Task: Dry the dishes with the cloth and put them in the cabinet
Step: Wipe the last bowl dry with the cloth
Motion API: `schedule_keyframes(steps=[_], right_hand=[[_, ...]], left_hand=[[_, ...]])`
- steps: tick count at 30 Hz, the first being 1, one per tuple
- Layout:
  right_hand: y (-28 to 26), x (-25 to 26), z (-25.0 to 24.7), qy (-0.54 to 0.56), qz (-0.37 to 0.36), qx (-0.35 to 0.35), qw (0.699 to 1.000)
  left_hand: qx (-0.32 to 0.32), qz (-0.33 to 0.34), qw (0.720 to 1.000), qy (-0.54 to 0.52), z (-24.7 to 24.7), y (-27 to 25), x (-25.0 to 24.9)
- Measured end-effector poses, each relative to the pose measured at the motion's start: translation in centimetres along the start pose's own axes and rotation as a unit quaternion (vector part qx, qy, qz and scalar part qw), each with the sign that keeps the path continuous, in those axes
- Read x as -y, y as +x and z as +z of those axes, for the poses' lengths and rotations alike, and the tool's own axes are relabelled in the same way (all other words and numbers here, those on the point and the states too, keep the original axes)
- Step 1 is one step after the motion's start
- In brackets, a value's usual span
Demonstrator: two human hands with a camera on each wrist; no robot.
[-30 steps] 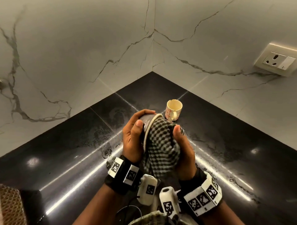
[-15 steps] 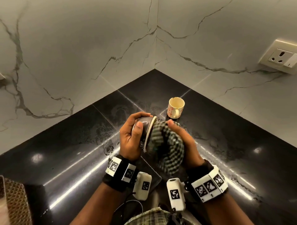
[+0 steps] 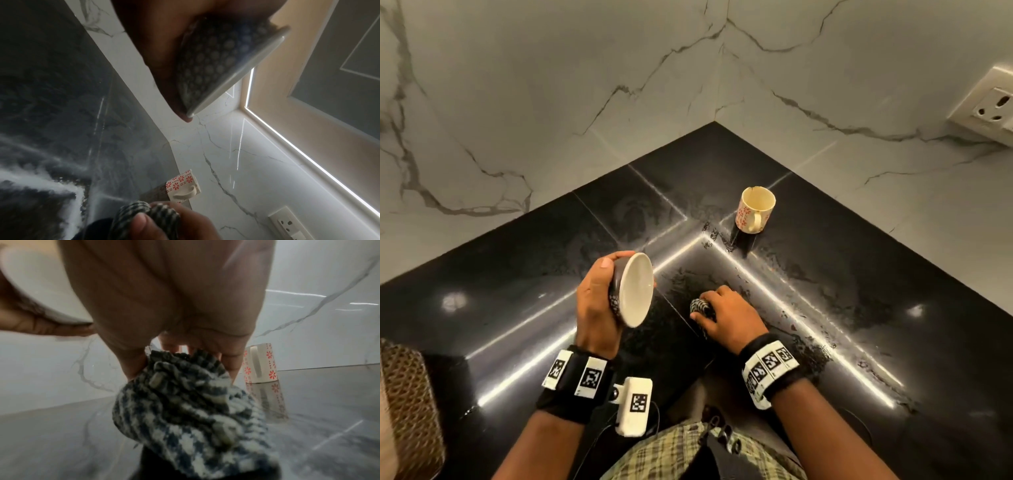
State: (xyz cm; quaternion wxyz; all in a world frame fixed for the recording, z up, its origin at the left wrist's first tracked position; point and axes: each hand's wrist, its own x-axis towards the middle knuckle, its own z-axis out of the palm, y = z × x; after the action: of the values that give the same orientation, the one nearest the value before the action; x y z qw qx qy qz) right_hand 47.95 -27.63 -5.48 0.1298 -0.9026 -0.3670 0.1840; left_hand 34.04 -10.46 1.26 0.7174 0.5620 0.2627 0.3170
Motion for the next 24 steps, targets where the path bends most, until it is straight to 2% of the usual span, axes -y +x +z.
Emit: schedule_keyframes(steps=[11, 19, 24], right_hand=[[0.9, 0.1, 0.6, -0.033, -0.008, 0.0, 0.999], [0.2, -0.8, -0.9, -0.057, -0.011, 0.013, 0.998], [-1.2, -1.5, -2.8, -0.048, -0.019, -0.018, 0.999]], left_hand=[[0.008, -0.027, 0.999, -0.033, 0.5, -0.9, 0.2], [0.074, -0.045, 0.993, -0.086, 2.8, -1.1, -0.8], [0.102, -0.056, 0.988, -0.103, 4.3, -0.4, -0.9]])
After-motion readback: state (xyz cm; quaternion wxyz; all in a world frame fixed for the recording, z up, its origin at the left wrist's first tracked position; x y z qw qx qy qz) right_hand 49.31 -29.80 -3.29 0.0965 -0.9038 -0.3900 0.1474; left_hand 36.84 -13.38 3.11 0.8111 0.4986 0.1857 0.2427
